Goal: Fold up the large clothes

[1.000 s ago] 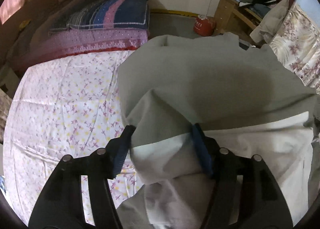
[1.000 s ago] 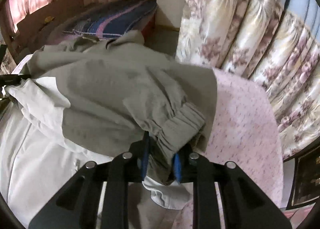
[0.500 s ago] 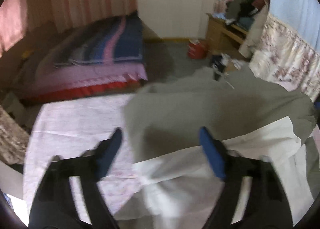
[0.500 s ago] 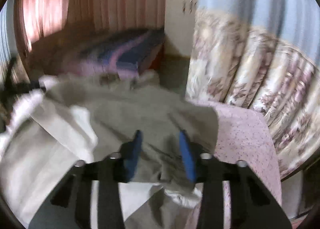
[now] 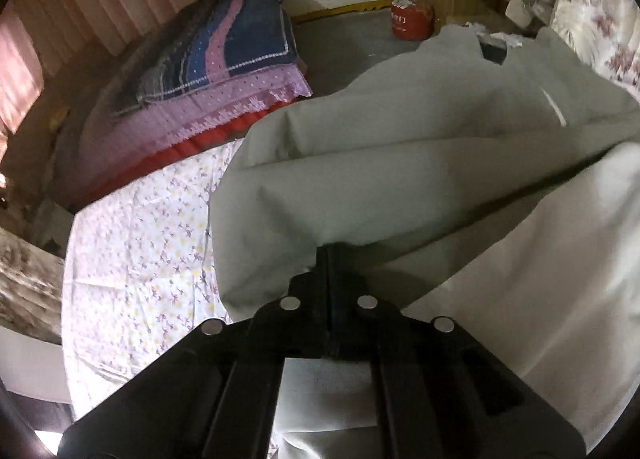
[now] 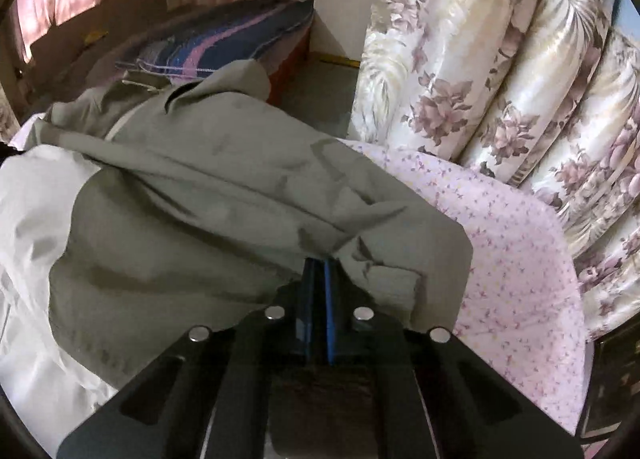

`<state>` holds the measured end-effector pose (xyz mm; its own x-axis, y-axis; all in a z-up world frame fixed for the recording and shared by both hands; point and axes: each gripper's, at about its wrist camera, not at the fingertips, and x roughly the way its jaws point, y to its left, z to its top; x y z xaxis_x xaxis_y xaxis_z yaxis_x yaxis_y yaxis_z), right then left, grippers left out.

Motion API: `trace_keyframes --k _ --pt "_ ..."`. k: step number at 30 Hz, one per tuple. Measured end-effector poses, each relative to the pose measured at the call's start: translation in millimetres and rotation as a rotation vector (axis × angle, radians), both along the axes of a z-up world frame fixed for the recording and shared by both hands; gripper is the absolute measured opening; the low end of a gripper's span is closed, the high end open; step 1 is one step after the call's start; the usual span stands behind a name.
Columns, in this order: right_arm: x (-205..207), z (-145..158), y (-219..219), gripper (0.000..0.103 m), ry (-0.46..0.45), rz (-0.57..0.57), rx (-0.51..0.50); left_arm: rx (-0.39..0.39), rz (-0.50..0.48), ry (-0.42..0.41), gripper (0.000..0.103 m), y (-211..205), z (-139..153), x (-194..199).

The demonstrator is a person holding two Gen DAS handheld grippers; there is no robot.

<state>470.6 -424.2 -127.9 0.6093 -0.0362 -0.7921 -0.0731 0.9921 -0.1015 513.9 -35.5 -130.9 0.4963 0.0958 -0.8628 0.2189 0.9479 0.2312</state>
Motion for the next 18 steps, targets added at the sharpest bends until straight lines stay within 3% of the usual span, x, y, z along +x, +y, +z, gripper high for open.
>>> trace_keyframes --k 2,4,6,8,10,13,14,16,18 --pt "-3.2 7.5 0.8 0.004 0.010 -0.002 0.006 0.013 0.002 0.007 0.002 0.4 0.6 0.4" --pt "-25.2 33.4 1.6 0.009 -0.053 0.022 0.051 0.027 -0.012 0.004 0.003 1.3 8.6 -3.4" --pt "-46.9 53.5 3.5 0.018 -0.111 0.047 0.073 0.017 -0.032 -0.048 0.013 1.3 25.3 -18.2" --pt "-71.3 69.9 11.7 0.025 -0.150 0.092 0.088 -0.058 -0.067 -0.132 0.050 3.4 51.5 -44.3" --pt "-85.1 72.4 26.7 0.025 -0.151 0.144 0.108 -0.154 -0.111 -0.181 0.061 0.2 67.5 -66.7" --pt "-85.9 54.3 54.0 0.025 -0.123 0.211 0.035 -0.277 -0.195 -0.154 0.062 -20.6 67.7 -93.0" --pt "-82.1 43.6 59.5 0.025 -0.104 0.224 -0.017 -0.278 -0.207 -0.126 0.060 -28.9 60.2 -95.8" --pt "-75.1 20.1 60.1 0.021 -0.045 0.242 -0.084 -0.188 -0.205 -0.071 0.053 -45.1 35.2 -93.5" --pt "-76.1 12.5 54.0 0.016 -0.031 0.243 -0.084 -0.164 -0.194 -0.044 0.053 -44.3 17.6 -90.7"
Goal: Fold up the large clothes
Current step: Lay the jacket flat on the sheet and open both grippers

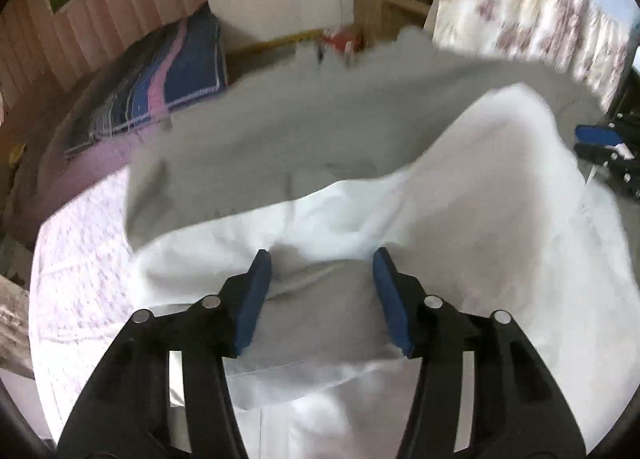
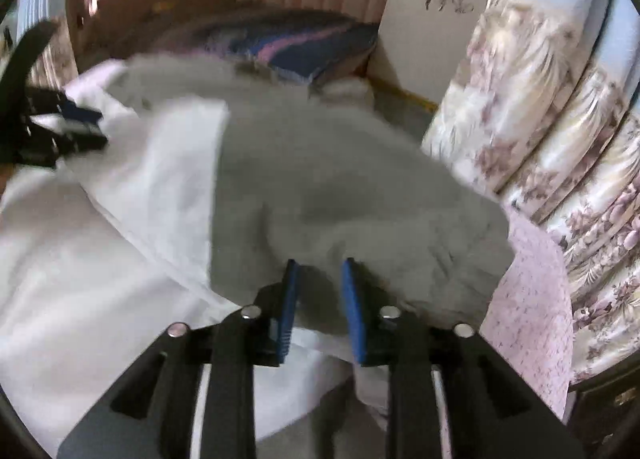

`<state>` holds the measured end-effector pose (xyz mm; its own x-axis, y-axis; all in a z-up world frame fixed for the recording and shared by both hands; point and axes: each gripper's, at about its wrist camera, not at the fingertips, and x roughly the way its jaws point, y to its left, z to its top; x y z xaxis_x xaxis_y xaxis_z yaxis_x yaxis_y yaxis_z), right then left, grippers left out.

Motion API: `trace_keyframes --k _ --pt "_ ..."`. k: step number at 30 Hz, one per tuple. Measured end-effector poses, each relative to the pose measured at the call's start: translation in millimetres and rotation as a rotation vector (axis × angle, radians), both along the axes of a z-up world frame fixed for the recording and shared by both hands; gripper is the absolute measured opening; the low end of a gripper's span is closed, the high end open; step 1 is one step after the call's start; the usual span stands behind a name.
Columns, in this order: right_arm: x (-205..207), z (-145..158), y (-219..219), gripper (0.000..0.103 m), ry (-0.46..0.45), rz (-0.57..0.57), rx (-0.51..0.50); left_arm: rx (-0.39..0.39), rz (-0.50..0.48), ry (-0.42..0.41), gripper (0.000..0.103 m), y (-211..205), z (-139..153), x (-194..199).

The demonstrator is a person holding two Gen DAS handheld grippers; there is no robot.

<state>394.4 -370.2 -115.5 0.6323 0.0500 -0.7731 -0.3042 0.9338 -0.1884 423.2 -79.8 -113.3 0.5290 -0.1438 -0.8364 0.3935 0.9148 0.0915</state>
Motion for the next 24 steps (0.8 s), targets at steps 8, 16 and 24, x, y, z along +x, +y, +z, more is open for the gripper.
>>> trace_keyframes --k 8,16,24 --pt "4.4 -14.6 -14.3 0.008 -0.007 -0.031 0.049 0.017 0.017 0.010 0.053 0.9 -12.4 -0.2" --pt "-43.1 55.3 -37.5 0.062 -0.085 -0.115 0.232 0.018 0.042 -0.030 0.078 4.9 18.4 -19.5" --pt "-189.3 87.8 -50.1 0.101 -0.327 -0.316 0.219 -0.080 0.092 -0.261 0.100 58.1 83.5 -138.1"
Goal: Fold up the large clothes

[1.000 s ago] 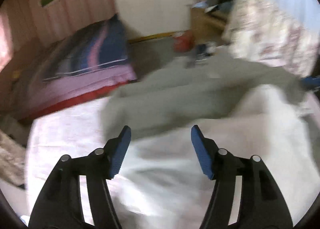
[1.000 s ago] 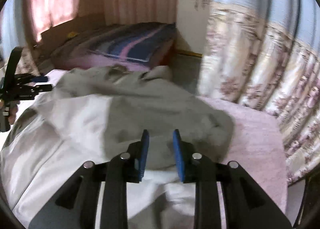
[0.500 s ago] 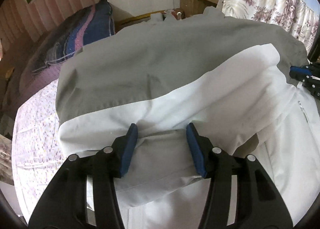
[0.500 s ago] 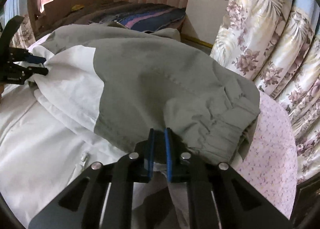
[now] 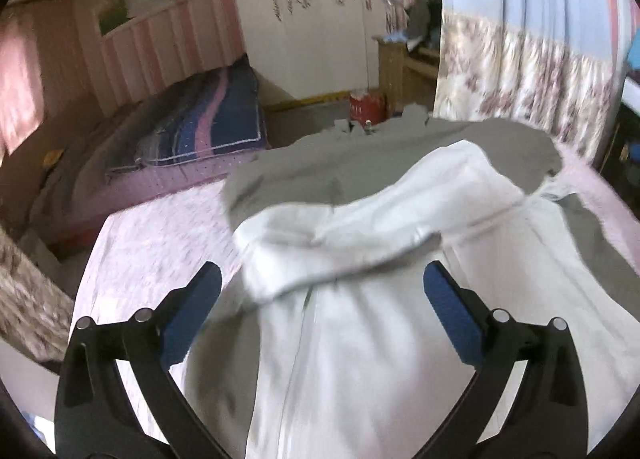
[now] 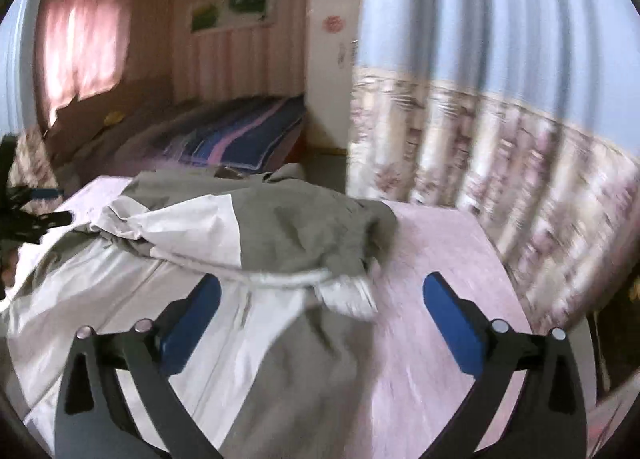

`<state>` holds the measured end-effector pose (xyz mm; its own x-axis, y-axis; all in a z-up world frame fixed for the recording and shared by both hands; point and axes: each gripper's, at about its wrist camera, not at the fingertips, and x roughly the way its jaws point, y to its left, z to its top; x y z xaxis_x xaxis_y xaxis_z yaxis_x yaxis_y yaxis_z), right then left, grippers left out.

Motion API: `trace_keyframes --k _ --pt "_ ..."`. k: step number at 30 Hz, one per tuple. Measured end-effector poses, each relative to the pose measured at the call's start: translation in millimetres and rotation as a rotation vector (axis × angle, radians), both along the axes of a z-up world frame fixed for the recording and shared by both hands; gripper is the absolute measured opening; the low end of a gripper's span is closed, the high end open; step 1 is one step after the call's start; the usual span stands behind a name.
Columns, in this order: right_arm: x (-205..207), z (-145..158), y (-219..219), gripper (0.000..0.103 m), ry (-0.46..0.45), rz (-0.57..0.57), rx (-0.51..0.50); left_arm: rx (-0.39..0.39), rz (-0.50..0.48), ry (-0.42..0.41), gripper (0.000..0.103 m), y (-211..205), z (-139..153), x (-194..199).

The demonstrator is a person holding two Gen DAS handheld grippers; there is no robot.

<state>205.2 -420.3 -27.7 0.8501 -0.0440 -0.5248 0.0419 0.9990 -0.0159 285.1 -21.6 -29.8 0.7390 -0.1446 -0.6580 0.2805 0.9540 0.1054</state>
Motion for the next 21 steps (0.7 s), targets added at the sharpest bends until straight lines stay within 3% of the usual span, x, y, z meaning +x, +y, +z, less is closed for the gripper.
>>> trace_keyframes --k 6,8,12,17,21 --pt "-76.3 -15.3 1.9 0.101 -0.040 -0.226 -0.064 -0.135 0.107 -0.016 0.100 72.1 0.3 -84.3" --pt "-94.1 -24.2 -3.9 0.101 0.005 -0.215 0.034 -0.141 0.144 -0.005 0.100 93.3 -5.8 -107.7" --pt "-120.1 -53.7 -14.6 0.101 0.093 -0.224 0.152 -0.076 0.241 0.047 0.100 134.2 -28.9 -151.4" --pt "-149.1 -73.3 -16.2 0.100 0.129 -0.201 0.238 -0.131 0.258 0.113 0.100 172.3 -52.9 -179.6" --pt "-168.4 -72.4 -4.8 0.088 0.139 -0.109 0.298 -0.185 0.219 0.138 0.100 175.2 -66.2 -191.7"
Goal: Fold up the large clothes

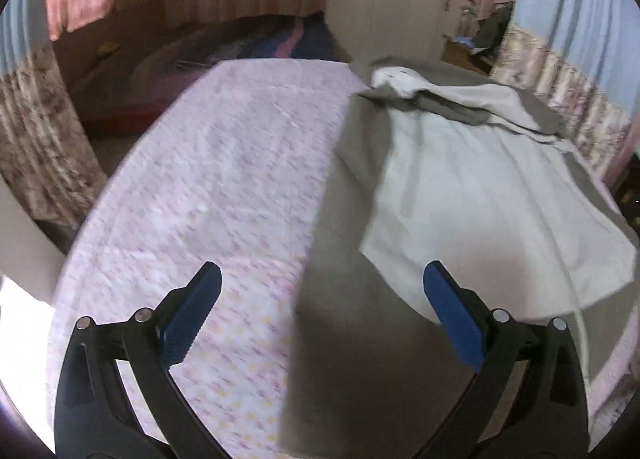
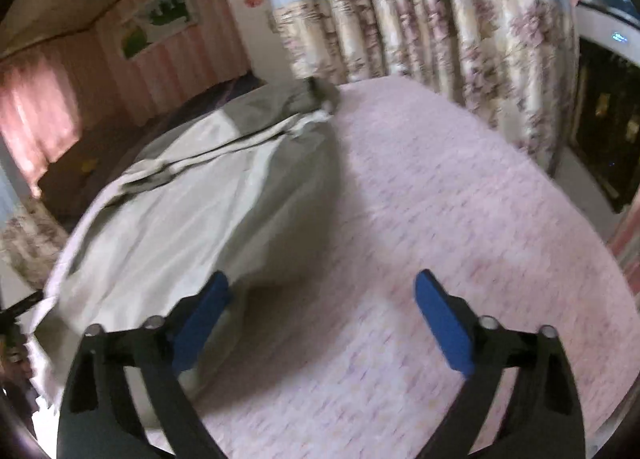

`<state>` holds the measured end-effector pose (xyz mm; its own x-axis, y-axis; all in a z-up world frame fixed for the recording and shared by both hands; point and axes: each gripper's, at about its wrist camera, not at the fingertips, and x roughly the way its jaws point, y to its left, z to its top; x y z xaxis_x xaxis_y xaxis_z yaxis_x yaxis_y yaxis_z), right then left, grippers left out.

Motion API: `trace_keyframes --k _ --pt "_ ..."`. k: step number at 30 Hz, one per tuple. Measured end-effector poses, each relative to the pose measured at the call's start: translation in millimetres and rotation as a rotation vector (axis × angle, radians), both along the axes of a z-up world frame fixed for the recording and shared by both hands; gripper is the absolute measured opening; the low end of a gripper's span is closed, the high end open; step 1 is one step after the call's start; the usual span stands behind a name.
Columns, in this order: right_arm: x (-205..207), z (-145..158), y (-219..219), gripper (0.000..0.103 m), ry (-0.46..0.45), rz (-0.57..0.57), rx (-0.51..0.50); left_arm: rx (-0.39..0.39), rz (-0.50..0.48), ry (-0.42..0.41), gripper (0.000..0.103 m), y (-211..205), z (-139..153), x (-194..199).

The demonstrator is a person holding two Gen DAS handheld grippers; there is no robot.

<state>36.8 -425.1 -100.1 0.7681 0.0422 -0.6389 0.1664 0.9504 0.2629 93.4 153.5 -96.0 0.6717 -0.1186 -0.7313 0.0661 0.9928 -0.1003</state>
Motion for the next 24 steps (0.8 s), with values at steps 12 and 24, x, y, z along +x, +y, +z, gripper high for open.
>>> trace_keyframes --k 12,24 --pt "49.4 -31.7 68.0 0.027 0.036 0.306 0.069 -0.174 -0.188 0.085 0.065 -51.2 -34.2 13.1" --pt "28.1 102.2 49.4 0.008 -0.192 0.266 -0.191 -0.300 -0.425 0.094 0.000 -177.3 -14.1 -22.0"
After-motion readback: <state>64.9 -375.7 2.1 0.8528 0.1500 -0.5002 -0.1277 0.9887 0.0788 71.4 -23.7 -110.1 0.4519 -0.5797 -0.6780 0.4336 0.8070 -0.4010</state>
